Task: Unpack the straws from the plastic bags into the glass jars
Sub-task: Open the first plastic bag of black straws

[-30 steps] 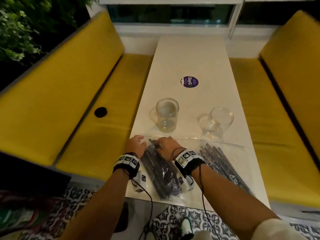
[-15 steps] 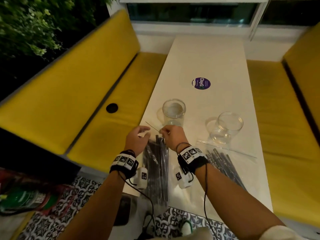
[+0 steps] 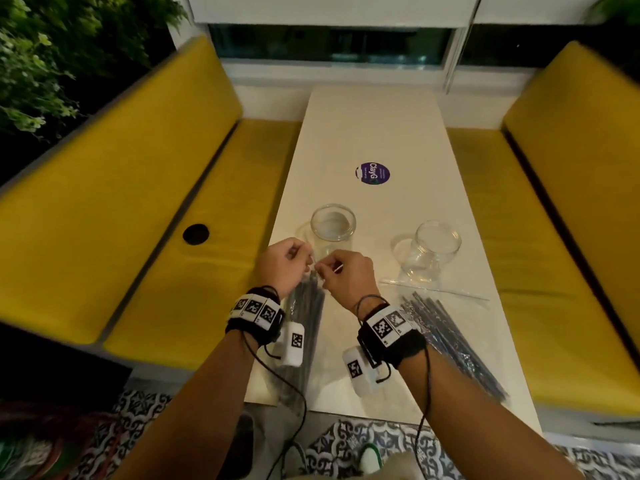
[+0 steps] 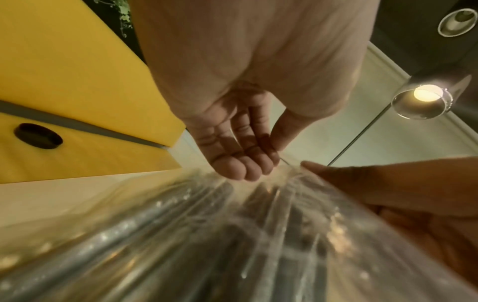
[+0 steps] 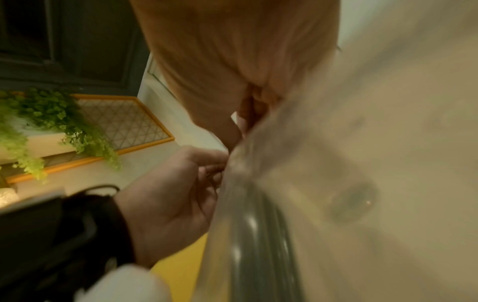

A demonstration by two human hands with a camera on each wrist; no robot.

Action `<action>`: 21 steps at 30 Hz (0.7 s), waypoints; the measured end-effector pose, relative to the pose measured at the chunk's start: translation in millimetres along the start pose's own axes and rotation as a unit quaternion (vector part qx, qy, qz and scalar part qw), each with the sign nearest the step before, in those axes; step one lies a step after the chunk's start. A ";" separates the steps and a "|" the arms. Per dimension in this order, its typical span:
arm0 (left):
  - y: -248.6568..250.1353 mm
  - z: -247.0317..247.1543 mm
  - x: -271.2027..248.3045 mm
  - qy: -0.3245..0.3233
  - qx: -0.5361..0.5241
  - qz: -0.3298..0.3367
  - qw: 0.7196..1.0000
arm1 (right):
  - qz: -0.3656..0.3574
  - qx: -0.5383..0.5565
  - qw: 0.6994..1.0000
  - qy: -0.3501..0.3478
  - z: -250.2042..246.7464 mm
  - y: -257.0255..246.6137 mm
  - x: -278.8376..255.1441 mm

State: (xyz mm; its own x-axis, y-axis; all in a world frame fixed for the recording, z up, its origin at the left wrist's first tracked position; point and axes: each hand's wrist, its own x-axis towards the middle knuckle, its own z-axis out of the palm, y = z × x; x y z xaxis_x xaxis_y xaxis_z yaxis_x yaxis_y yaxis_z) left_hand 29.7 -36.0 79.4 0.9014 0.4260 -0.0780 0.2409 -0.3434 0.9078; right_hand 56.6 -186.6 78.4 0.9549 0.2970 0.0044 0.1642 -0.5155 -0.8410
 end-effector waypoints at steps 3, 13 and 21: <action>0.9 -5.6 -2.6 -0.046 -0.005 0.037 0.998 | 0.061 0.044 0.995 -0.063 -11.5 -15.7 3.1; 14.8 -17.6 -12.8 -0.091 -0.098 0.053 0.990 | -0.033 0.015 0.998 0.048 -12.6 -25.5 3.4; 22.8 -23.3 -11.5 -0.059 -0.057 0.065 0.995 | -0.076 0.015 0.991 0.109 -15.2 -23.0 0.3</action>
State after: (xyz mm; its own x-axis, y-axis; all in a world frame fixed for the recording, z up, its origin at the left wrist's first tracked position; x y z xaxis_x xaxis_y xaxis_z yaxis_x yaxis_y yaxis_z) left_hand 16.4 -29.2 110.6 0.9597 0.2812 0.0019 0.0831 -0.2901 0.9534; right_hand 56.8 -186.9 105.9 0.9508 0.1879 0.2465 0.3065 -0.4520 -0.8377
